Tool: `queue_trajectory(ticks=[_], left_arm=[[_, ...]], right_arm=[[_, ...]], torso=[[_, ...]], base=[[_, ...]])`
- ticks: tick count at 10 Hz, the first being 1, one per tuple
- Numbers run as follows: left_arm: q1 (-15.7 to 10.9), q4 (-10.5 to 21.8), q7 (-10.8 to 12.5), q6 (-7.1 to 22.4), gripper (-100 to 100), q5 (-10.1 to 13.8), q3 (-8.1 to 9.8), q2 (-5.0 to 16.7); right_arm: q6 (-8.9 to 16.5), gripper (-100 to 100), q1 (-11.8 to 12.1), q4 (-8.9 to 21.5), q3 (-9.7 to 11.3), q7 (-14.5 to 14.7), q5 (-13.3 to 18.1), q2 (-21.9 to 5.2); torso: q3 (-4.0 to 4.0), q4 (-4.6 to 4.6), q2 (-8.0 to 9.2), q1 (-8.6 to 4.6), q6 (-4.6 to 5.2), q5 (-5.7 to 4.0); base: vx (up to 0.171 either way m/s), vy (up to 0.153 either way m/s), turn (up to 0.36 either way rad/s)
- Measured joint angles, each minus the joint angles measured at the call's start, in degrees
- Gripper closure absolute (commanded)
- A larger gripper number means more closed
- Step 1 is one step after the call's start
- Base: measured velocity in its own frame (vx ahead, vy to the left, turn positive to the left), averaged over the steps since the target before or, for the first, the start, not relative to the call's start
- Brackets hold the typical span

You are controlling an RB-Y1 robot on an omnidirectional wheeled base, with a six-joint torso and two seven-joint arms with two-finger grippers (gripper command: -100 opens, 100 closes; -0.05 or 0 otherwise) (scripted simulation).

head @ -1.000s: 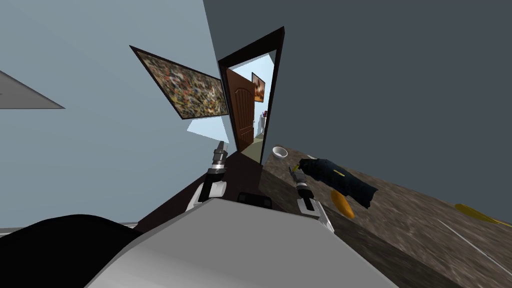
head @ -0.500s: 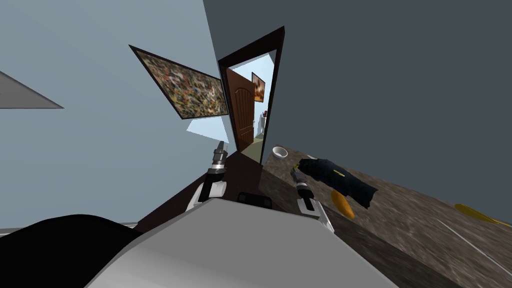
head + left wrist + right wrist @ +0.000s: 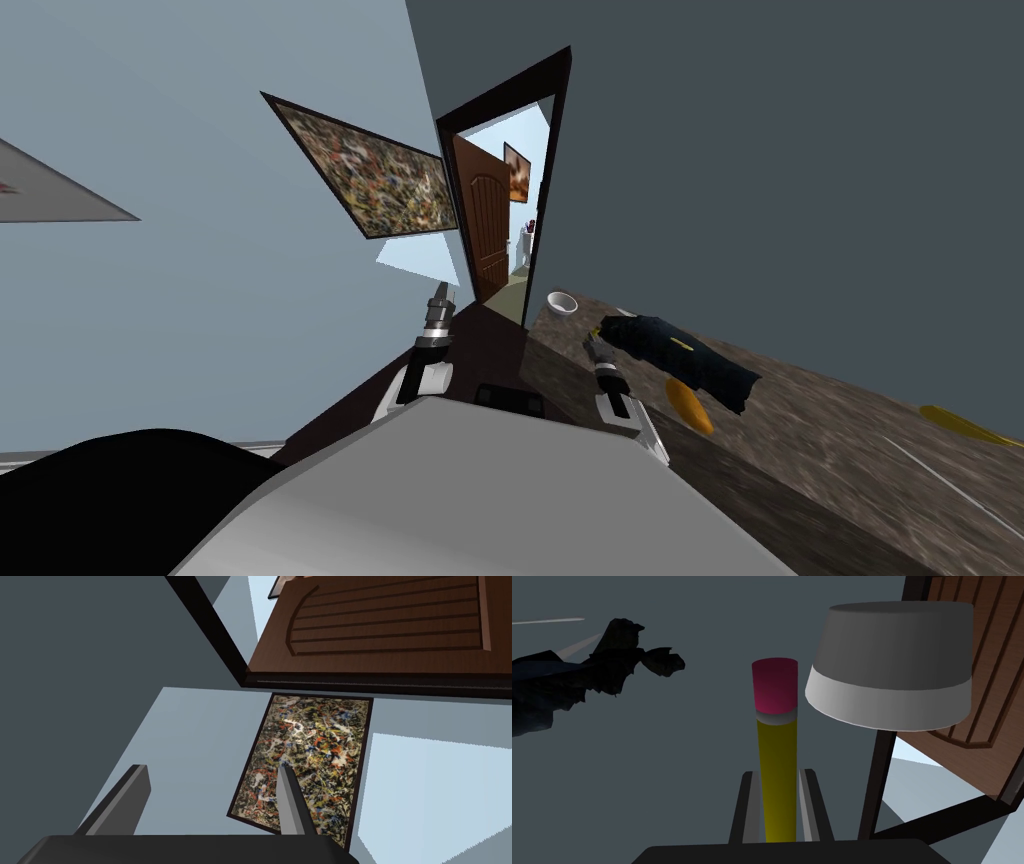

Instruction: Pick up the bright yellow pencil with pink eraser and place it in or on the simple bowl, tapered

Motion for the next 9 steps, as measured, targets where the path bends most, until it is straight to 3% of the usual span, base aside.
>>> queue_trajectory(ticks=[6, 9], left_arm=[[0.0, 0.0, 0.0, 0.0, 0, 0.0, -0.01, -0.01], [0.0, 0.0, 0.0, 0.0, 0, 0.0, 0.0, 0.0]], right_arm=[[5.99, 100, -4.16, -3.64, -4.27, 5.68, -0.14, 0.69], [9.35, 100, -5.59, -6.2, -5.59, 7.31, 0.28, 0.93]], torso=[[0.06, 0.07, 0.03, 0.35, 0.02, 0.17], [0.03, 0.07, -0.03, 0.13, 0.06, 0.16]], base=[[-0.077, 0.149, 0.019], [-0.032, 0.094, 0.031]])
